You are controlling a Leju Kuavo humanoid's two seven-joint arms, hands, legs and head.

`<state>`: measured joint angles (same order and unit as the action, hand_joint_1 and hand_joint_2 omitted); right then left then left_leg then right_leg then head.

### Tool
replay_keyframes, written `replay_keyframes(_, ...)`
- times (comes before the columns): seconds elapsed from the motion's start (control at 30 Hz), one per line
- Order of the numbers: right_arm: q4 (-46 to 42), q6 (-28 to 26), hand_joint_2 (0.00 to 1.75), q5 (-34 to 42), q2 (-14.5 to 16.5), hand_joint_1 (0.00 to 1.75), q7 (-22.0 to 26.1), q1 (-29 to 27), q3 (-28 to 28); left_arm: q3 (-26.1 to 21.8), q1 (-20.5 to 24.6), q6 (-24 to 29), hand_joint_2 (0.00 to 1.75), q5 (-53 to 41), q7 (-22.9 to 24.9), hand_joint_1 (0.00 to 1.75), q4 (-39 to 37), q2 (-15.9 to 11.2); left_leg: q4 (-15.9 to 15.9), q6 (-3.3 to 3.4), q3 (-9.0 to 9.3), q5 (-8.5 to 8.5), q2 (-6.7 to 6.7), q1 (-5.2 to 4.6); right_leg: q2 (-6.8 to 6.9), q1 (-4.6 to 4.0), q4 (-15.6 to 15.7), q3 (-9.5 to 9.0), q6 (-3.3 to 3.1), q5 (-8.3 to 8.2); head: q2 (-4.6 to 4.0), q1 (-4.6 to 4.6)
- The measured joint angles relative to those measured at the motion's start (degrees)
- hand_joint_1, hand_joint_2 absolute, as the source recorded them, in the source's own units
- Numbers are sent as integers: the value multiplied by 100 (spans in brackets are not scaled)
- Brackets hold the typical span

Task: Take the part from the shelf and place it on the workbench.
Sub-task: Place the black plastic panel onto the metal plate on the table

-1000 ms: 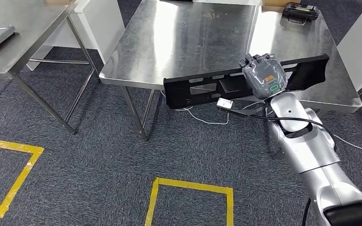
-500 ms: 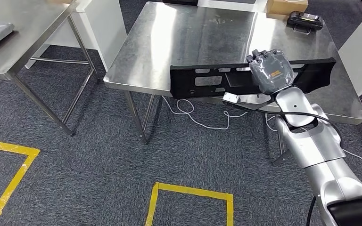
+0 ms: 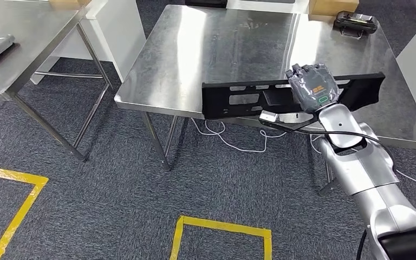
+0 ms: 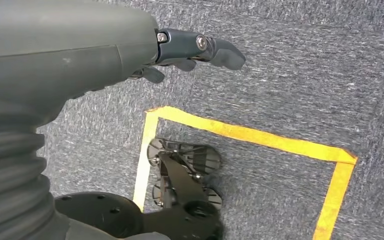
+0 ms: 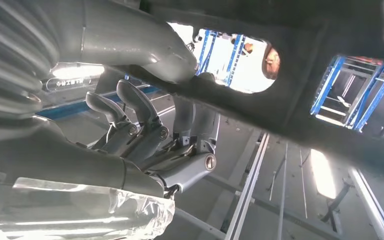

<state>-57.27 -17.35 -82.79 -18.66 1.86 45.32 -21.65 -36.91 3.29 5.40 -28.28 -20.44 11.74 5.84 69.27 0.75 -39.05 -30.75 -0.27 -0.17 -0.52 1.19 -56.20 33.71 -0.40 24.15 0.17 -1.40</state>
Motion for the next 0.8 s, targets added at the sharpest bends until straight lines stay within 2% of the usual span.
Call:
replay_keyframes(0.03,9,1,175,0,5,169,-1,-3,-9,-1,-3,-1,175,0,1,0,0,1,365,-26,-240,-89,9,23,-4,-5,-1,-29,-9,27,0,1)
replay_keyframes(0.07,20,1,175,-1,10,169,-1,-6,-19,-1,-5,-1,175,0,1,0,0,2,563,-33,-409,-72,11,37,-11,-10,-1,-63,-9,57,0,0)
replay_keyframes(0.1,28,2,175,-1,13,169,-1,-8,-27,-1,-7,-2,175,0,1,0,0,3,520,-19,-463,77,10,41,-21,-18,0,-108,-4,91,0,-2)
replay_keyframes(0.13,33,2,175,-1,15,169,-1,-8,-32,-1,-7,-2,175,0,1,0,0,4,312,8,-425,289,9,39,-29,-26,2,-156,1,126,0,-2)
replay_keyframes(0.17,35,2,175,-1,19,169,-1,-4,-34,-1,-7,-2,175,0,1,0,0,2,-114,77,-271,582,5,21,-35,-37,10,-217,6,168,0,-2)
replay_keyframes(0.2,39,4,175,-1,24,169,-3,3,-35,-3,-6,-3,175,1,1,0,0,-15,-519,169,-95,791,8,-4,-37,-50,22,-273,16,208,0,11)
replay_keyframes(0.23,47,11,175,-7,28,169,-10,18,-38,-5,-5,-5,175,1,-3,0,-2,-22,-836,257,51,904,13,-36,-38,-56,39,-313,29,239,0,25)
replay_keyframes(0.27,57,20,175,-18,32,169,-21,31,-43,-7,-3,-8,175,3,-7,0,0,-35,-1088,348,169,961,18,-73,-38,-60,59,-352,58,260,0,29)
replay_keyframes(0.33,85,36,175,-44,33,169,-44,36,-59,-10,-4,-11,175,5,-18,0,2,-39,-1239,457,264,884,22,-117,-37,-75,47,-398,139,236,0,31)
replay_keyframes(0.4,109,27,175,-68,34,169,-68,28,-74,-14,-9,-11,175,9,-24,0,5,-43,-1376,526,424,879,14,-107,-21,-99,-67,-378,191,275,0,28)
replay_keyframes(0.43,126,21,175,-84,39,169,-92,43,-80,-19,-5,-11,175,10,-25,0,6,-43,-1421,545,501,881,9,-95,-14,-96,-238,-293,192,344,0,30)
replay_keyframes(0.47,150,15,175,-107,44,169,-124,58,-82,-28,2,-11,175,10,-22,0,7,-42,-1453,538,551,877,5,-84,-6,-89,-543,-110,173,461,0,33)
replay_keyframes(0.53,240,12,175,-148,63,169,-184,89,-89,-56,15,-10,175,11,-10,0,7,-37,-1457,512,583,822,-15,-83,-4,-63,-1332,403,143,702,0,39)
replay_keyframes(0.57,304,13,175,-162,76,169,-205,93,-93,-72,14,-9,175,11,-3,0,6,-33,-1456,490,607,786,-23,-80,-3,-50,-1588,627,159,756,0,41)
replay_keyframes(0.6,371,13,175,-168,91,169,-217,94,-97,-85,7,-9,175,10,1,0,5,-28,-1453,465,643,746,-31,-74,-1,-33,-1630,743,216,707,0,42)
replay_keyframes(0.63,436,8,175,-170,105,169,-226,101,-100,-97,0,-8,175,9,3,0,5,-23,-1450,433,693,702,-37,-66,4,-11,-1429,735,307,539,0,44)
replay_keyframes(0.7,594,-27,175,-163,121,169,-232,147,-98,-117,-7,-8,175,2,-7,0,4,-20,-1420,352,795,590,-45,-52,41,44,-588,488,473,31,0,54)
replay_keyframes(0.73,701,-61,175,-154,126,169,-231,189,-96,-129,-5,-8,175,-3,-13,0,4,-25,-1394,309,821,531,-50,-57,58,45,-224,372,466,-116,0,62)
replay_keyframes(0.77,811,-93,175,-142,129,169,-227,225,-90,-139,-1,-7,175,-10,-20,0,5,-32,-1369,271,827,473,-51,-70,67,42,4,285,413,-200,0,61)
replay_keyframes(0.8,909,-123,175,-131,129,169,-220,251,-81,-146,0,-5,175,-16,-23,0,5,-41,-1336,242,826,425,-52,-80,67,36,80,252,334,-200,0,63)
